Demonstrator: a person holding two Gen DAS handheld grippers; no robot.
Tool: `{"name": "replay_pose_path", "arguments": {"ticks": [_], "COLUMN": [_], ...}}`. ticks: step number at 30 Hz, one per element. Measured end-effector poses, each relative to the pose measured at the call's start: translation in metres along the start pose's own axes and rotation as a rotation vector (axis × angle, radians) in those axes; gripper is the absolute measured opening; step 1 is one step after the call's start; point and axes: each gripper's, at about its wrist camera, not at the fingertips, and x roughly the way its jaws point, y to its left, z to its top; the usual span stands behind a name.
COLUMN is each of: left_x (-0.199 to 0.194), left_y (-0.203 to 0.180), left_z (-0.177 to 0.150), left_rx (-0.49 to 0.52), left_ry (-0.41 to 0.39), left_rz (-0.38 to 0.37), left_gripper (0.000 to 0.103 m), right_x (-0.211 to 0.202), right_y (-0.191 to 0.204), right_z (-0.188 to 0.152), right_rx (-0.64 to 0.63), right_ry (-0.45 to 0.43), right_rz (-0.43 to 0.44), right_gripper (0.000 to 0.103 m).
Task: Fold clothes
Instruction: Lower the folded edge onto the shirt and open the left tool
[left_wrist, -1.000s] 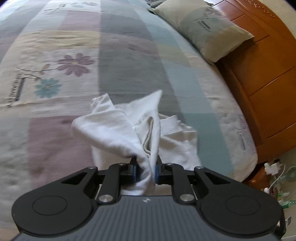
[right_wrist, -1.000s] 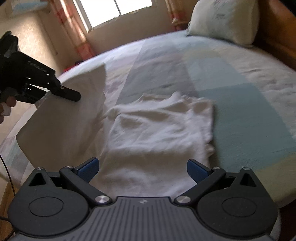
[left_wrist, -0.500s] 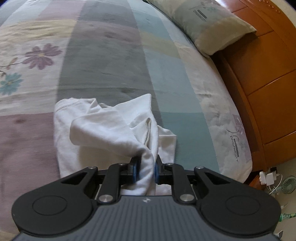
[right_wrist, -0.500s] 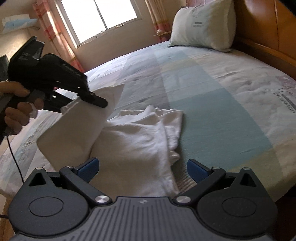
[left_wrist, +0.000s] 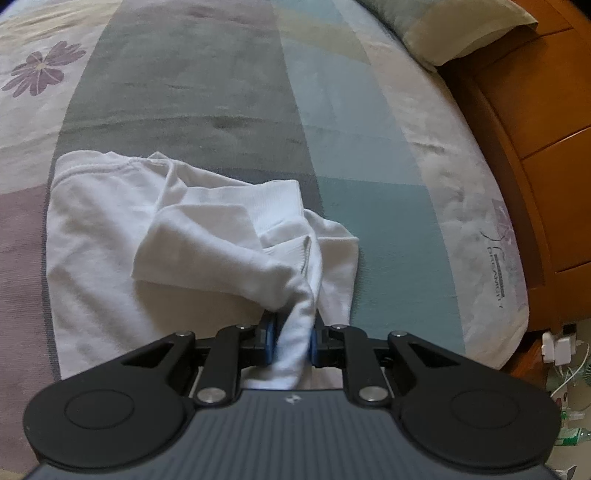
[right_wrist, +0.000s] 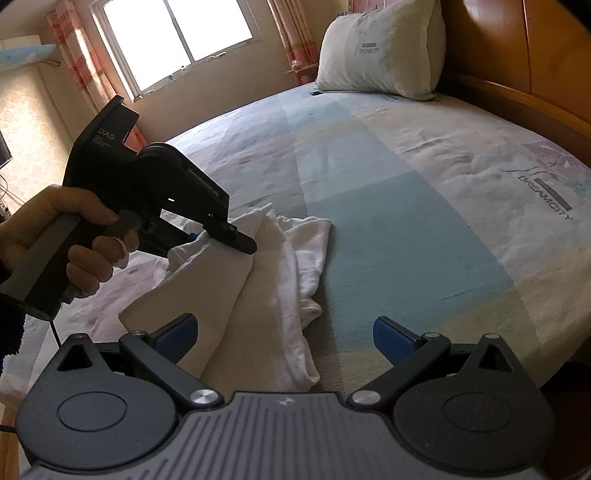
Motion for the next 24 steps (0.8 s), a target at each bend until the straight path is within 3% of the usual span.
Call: {"name": "replay_pose_path", "arguments": {"ticks": [6, 8, 9, 10, 11, 14, 17, 24], "left_x": [0.01, 0.012, 0.013, 0.012, 0.012, 0.009, 0.0, -0.04], "left_y": [-0.005, -0.009, -0.01, -0.011, -0.013, -0.014, -0.011, 0.007], "left_z": [0.004, 0.005, 0.007, 0.008, 0.009, 0.011, 0.013, 0.006], "left_rx": [-0.007, -0.001, -0.005, -0.003, -0.001, -0.001, -0.001, 0.153], "left_ry": [0.013, 0.017, 0.025, 0.027, 0.03, 0.02, -0.001, -0.125], "left_rz": [0.018, 0.017, 0.005, -0.015, -0.037, -0.101, -0.237, -0.161], "left_gripper": [0.017, 0.024, 0.036, 0.046, 0.048, 0.05, 0.051, 0.061], "right_x": [0.002, 0.003, 0.004, 0.004, 0.004, 0.005, 0.005, 0.003], "right_y": [0.001, 0.0, 0.0, 0.0, 0.0, 0.0, -0.001, -0.007], "right_z": [0.0, 0.0, 0.0, -0.001, -0.001, -0.001, -0.001, 0.0], "right_rx": [-0.007, -0.006, -0.006, -0.007, -0.007, -0.014, -0.014, 0.007], "right_ry": [0.007, 0.012, 0.015, 0.017, 0.019, 0.021, 0.023, 0.024], "right_rz": [0.001, -0.002, -0.004, -0.006, -0.007, -0.012, -0.017, 0.016], "right_gripper": [0.103, 0.103, 0.103, 0.103, 0.103, 0.103, 0.103, 0.103]}}
